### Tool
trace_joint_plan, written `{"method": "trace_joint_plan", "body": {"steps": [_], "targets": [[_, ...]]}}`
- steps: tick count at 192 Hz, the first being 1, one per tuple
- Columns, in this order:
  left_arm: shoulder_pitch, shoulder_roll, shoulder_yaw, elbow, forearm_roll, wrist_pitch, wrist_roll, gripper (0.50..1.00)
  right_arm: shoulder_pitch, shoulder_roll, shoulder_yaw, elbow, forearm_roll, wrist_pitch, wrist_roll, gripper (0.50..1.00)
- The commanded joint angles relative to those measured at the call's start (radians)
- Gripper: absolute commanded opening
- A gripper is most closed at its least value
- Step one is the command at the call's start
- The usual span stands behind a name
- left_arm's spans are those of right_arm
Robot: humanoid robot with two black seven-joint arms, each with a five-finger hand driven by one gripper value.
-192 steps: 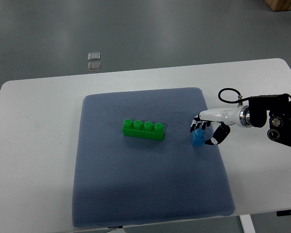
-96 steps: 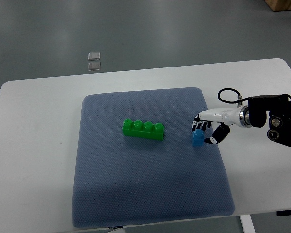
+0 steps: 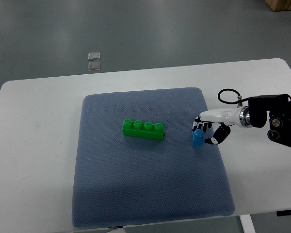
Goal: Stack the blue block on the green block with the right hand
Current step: 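Close the right hand fingers tightly on the blue block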
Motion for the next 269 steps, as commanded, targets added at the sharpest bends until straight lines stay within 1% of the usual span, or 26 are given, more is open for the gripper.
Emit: {"method": "trace_joint_plan", "body": {"steps": [1, 17, 49, 175, 217, 255, 269], "targets": [[0.0, 0.0, 0.0, -0.001, 0.0, 0.0, 0.0, 1.0, -0.001, -0.002, 0.0, -0.002, -0.013, 0.014, 0.002, 0.717], [0.0, 0.0, 0.0, -0.001, 0.0, 0.0, 0.0, 1.0, -0.001, -0.007, 0.0, -0.002, -0.014, 0.016, 0.003, 0.733], [0.0, 0.0, 0.0, 0.001, 0.0, 0.0, 0.0, 1.0, 0.0, -0.013, 0.0, 0.0, -0.014, 0.016, 0.003, 0.74], [0.0, 0.0, 0.0, 0.001, 0.0, 0.0, 0.0, 1.0, 0.007, 0.016, 0.002, 0.003, -0.002, 0.022, -0.003, 0.738], [0.0, 0.0, 0.0, 0.001, 0.0, 0.0, 0.0, 1.0, 0.007, 0.014, 0.002, -0.002, -0.003, 0.02, -0.003, 0.731], [0.0, 0.0, 0.0, -0.001, 0.0, 0.0, 0.0, 1.0, 0.008, 0.014, 0.002, -0.003, -0.002, 0.017, -0.003, 0.715], [0.0, 0.0, 0.0, -0.001, 0.0, 0.0, 0.0, 1.0, 0.01, 0.014, 0.003, -0.003, 0.0, 0.02, -0.006, 0.717]]}}
